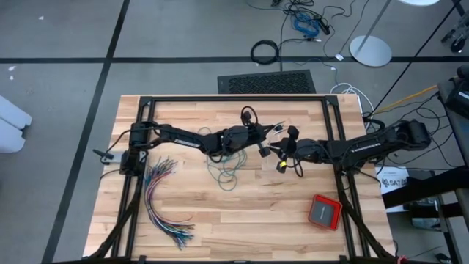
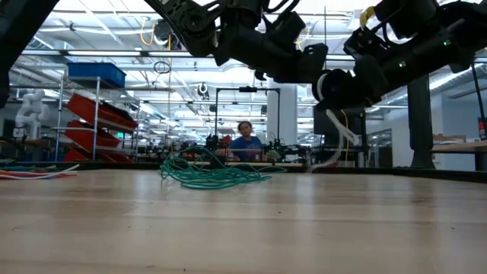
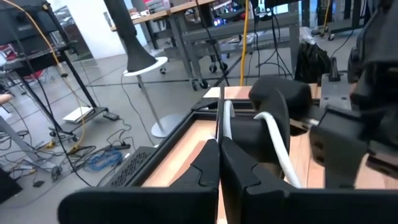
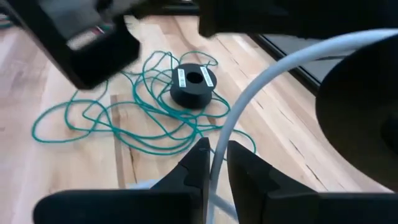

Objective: Coil cords
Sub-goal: Coil the white wire onto the spool

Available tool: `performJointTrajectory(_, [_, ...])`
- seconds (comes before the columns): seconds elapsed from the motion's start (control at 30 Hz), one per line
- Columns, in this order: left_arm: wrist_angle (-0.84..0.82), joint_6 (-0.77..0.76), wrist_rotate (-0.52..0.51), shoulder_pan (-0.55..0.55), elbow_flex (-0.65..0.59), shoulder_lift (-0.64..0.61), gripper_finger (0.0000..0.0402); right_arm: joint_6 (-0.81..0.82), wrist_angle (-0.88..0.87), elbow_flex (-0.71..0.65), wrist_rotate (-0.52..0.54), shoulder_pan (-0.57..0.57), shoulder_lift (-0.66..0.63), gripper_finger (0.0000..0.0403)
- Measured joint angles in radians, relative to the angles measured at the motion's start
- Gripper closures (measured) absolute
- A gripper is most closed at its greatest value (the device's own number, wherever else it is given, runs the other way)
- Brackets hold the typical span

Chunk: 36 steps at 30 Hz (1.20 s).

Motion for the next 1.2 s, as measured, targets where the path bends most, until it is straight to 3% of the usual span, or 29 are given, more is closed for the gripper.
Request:
performJointTrajectory(0.63, [0.038, -0.025, 0.06, -0.006, 0.001, -0.059, 0.0401, -0.072, 0.11, -0.064, 0.009, 0.04, 0.01, 0.0362])
performJointTrajectory(0.93, [0.1, -0.106, 0.134, -0.006, 0.001, -0.064, 0.0401, -0.096, 0.128, -0.064, 0.092, 0.054, 0.009, 0.0362])
performJointTrajectory(1.2, [0.1, -0.106, 0.134, -0.018, 0.0, -0.082, 0.0401, -0.124, 0.135, -0.064, 0.172, 0.075, 0.009, 0.0362])
